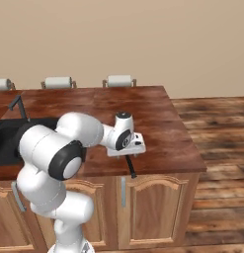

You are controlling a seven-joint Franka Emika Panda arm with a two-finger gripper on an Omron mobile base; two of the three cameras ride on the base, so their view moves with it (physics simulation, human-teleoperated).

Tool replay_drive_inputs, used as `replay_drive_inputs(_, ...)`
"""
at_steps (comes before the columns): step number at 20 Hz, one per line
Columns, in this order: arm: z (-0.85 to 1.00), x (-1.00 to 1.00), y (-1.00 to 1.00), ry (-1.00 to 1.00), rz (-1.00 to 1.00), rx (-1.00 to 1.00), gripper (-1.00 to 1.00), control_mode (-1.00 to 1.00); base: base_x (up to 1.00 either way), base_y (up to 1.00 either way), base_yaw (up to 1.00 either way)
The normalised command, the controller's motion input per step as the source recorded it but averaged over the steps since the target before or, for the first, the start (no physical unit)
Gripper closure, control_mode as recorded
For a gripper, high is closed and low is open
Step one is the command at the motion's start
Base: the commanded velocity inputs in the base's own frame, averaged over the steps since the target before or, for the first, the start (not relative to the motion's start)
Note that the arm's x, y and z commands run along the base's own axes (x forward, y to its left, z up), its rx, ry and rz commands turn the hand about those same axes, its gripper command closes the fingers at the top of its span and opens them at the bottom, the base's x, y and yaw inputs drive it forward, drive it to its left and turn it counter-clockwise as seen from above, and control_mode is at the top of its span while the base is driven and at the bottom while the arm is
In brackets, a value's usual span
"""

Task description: Grab the spray bottle from the cabinet, then place it next to the cutting board for sanitizing. Then grab the dish brush from the countertop next to the sink and place it next to the cutting board.

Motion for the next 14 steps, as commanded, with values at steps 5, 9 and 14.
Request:
replay_drive_inputs(5,-0.24,0.22,-0.09,0.01,0.0,0.0,-1.0,-1.0,0.0,0.0,0.0)
replay_drive_inputs(9,-0.27,0.24,-0.04,0.02,0.0,0.0,-1.0,-1.0,0.0,0.0,0.0)
replay_drive_inputs(14,-0.23,0.09,-0.14,0.0,0.0,0.0,-1.0,-1.0,0.0,0.0,0.0)
